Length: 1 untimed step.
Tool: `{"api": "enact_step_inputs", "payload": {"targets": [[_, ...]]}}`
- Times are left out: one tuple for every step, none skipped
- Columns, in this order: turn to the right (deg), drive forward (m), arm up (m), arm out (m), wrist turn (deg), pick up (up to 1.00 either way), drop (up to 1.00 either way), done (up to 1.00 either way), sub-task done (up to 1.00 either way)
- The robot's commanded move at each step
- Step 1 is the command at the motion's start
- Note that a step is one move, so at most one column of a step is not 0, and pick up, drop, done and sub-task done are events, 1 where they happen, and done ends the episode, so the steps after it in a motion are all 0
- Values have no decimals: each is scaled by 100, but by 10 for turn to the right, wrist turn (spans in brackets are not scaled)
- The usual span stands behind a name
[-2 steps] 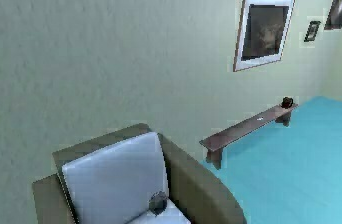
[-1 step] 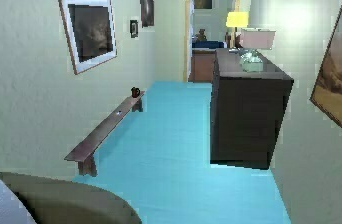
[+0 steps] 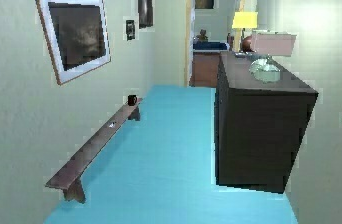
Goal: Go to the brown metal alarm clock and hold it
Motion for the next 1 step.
{"api": "enact_step_inputs", "payload": {"targets": [[-450, 0, 0, 0, 0, 0, 0, 0, 0]]}}
